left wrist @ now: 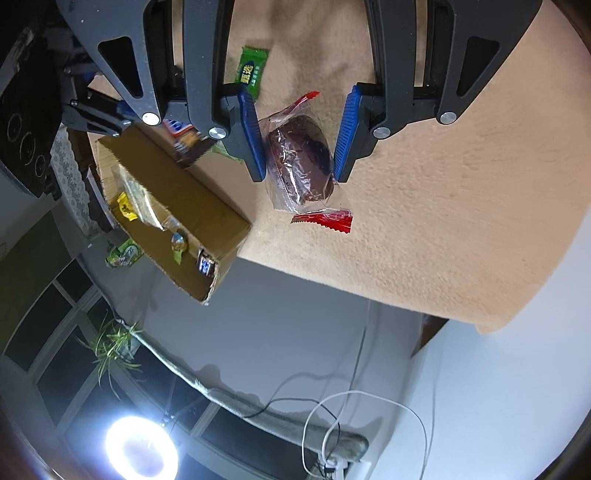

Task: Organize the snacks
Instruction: 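Grasp the Snickers bar with the right tool while the left tool grasps the clear bag of brown candy, then carry the Snickers bar and brown candy bag over the box and open both tools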

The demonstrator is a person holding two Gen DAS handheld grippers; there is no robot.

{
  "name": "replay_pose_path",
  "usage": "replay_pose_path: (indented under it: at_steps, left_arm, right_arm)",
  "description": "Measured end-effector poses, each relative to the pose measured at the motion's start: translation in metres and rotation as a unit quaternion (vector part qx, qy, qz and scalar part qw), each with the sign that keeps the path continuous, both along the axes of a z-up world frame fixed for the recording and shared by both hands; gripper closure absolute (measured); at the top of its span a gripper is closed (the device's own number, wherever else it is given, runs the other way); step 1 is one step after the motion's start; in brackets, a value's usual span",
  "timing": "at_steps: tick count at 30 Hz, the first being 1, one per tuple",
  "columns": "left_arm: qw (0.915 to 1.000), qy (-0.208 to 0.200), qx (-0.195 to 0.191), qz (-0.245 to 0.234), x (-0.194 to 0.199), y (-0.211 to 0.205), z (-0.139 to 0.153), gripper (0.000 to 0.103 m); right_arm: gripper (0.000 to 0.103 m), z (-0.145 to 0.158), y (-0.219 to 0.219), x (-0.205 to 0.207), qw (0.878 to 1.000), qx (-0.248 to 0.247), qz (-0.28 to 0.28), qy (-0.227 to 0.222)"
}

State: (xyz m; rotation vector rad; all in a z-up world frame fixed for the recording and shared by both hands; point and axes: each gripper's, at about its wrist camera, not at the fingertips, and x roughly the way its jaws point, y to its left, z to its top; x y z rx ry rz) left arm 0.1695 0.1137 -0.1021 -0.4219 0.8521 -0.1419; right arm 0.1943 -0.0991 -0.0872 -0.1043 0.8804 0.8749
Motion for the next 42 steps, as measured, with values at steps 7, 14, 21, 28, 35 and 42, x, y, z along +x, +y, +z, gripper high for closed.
replay_pose_path:
  at_steps: [7,14,21,28,35,42]
  left_arm:
    - [0.9995,-0.030,-0.006,-0.010,-0.008,-0.008,0.023,0.067]
    - [0.9979,-0.055,0.000,-0.033,-0.005,-0.031,0.042,0.067]
    - [0.9955,-0.075,0.002,-0.058,0.004,-0.057,0.057,0.067]
    - [0.9924,-0.092,0.015,-0.080,0.014,-0.083,0.068,0.067]
    - [0.9883,-0.106,0.047,-0.099,0.024,-0.109,0.077,0.067]
    - [0.9845,-0.110,0.069,-0.117,0.040,-0.130,0.079,0.067]
  right_arm:
    - [0.073,0.028,-0.035,-0.002,0.999,0.019,-0.039,-0.024]
    - [0.073,0.046,-0.073,0.014,0.995,0.026,-0.088,-0.044]
    - [0.073,0.060,-0.112,0.018,0.990,0.028,-0.129,-0.056]
    - [0.073,0.071,-0.138,0.025,0.984,0.030,-0.160,-0.069]
    - [0.073,0.072,-0.156,0.039,0.979,0.027,-0.188,-0.069]
    - [0.073,0.068,-0.168,0.053,0.976,0.024,-0.209,-0.064]
